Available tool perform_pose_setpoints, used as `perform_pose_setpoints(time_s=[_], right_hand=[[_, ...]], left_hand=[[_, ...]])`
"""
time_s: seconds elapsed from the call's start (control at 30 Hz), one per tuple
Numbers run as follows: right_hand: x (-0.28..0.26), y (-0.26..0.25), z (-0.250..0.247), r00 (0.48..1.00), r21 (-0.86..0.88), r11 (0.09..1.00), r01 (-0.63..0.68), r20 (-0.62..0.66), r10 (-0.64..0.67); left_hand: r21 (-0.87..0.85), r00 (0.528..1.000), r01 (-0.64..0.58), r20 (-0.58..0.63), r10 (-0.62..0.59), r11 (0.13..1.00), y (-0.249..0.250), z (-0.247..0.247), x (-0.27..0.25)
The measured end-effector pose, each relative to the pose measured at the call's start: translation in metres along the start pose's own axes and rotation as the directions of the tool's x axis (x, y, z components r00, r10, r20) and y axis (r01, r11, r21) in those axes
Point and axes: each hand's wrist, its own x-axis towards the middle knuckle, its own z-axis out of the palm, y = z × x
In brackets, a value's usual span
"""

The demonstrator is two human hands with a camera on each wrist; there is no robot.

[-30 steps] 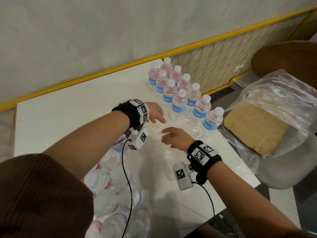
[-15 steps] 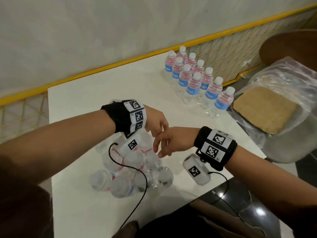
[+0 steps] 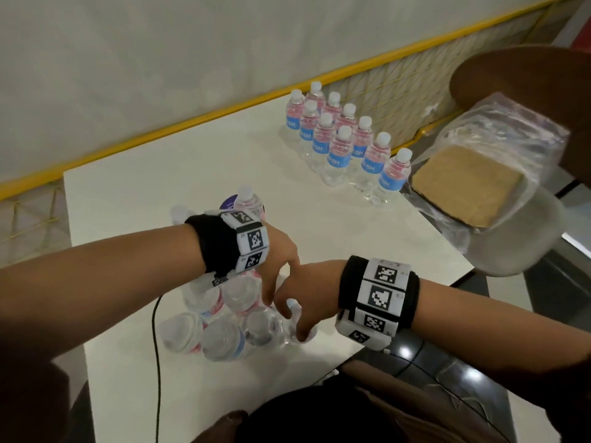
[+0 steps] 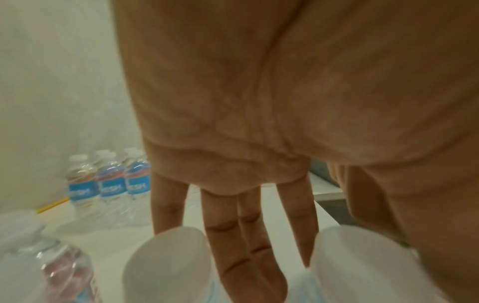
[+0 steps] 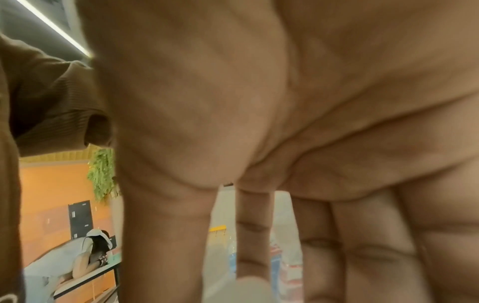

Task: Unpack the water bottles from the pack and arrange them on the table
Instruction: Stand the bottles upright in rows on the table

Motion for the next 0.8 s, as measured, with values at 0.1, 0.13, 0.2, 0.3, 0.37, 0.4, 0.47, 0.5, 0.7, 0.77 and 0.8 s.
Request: perform_pose_setpoints(time_s=[0.1, 0.13, 0.2, 0.3, 0.37, 0.4, 0.47, 0.5, 0.7, 0.77, 0.8], right_hand=[[-0.006, 0.005, 0.004, 0.999, -0.017, 0.999, -0.027, -0.046, 0.027], [-0.008, 0.009, 0.004, 0.998, -0.022, 0.999, -0.043, -0.055, 0.042], [-0.014, 0.019, 0.005, 0.994, 0.005, 0.997, -0.079, -0.082, 0.079], [-0.024, 0.042, 0.002, 0.982, 0.068, 0.988, -0.141, -0.118, 0.148], [-0.033, 0.063, -0.004, 0.965, 0.104, 0.974, -0.202, -0.146, 0.216], [-0.039, 0.076, -0.008, 0.953, 0.137, 0.963, -0.234, -0.166, 0.255], [-0.049, 0.104, -0.019, 0.921, 0.194, 0.937, -0.29, -0.21, 0.329], [-0.053, 0.118, -0.023, 0.904, 0.21, 0.925, -0.316, -0.231, 0.361], [-0.056, 0.189, -0.044, 0.784, 0.278, 0.874, -0.398, -0.392, 0.482], [-0.055, 0.206, -0.05, 0.743, 0.309, 0.861, -0.403, -0.44, 0.505], [-0.055, 0.212, -0.052, 0.723, 0.329, 0.854, -0.403, -0.458, 0.517]], left_hand=[[0.104, 0.999, 0.02, -0.052, -0.015, 0.994, 0.004, 0.001, 0.004], [0.115, 0.994, 0.027, -0.106, -0.015, 0.993, 0.006, 0.001, 0.006], [0.076, 0.977, 0.041, -0.21, -0.024, 0.996, 0.009, -0.005, 0.01], [-0.056, 0.96, 0.057, -0.271, -0.07, 0.997, 0.011, -0.022, 0.021], [-0.16, 0.95, 0.072, -0.288, -0.117, 0.984, 0.008, -0.038, 0.033], [-0.203, 0.943, 0.074, -0.303, -0.134, 0.976, 0.007, -0.048, 0.039], [-0.284, 0.916, 0.082, -0.355, -0.185, 0.955, 0.004, -0.066, 0.052], [-0.322, 0.898, 0.09, -0.383, -0.217, 0.942, 0.002, -0.076, 0.06], [-0.479, 0.77, 0.101, -0.517, -0.373, 0.872, -0.021, -0.122, 0.107], [-0.491, 0.727, 0.107, -0.554, -0.405, 0.864, -0.029, -0.131, 0.118], [-0.506, 0.708, 0.097, -0.57, -0.417, 0.857, -0.032, -0.135, 0.124]])
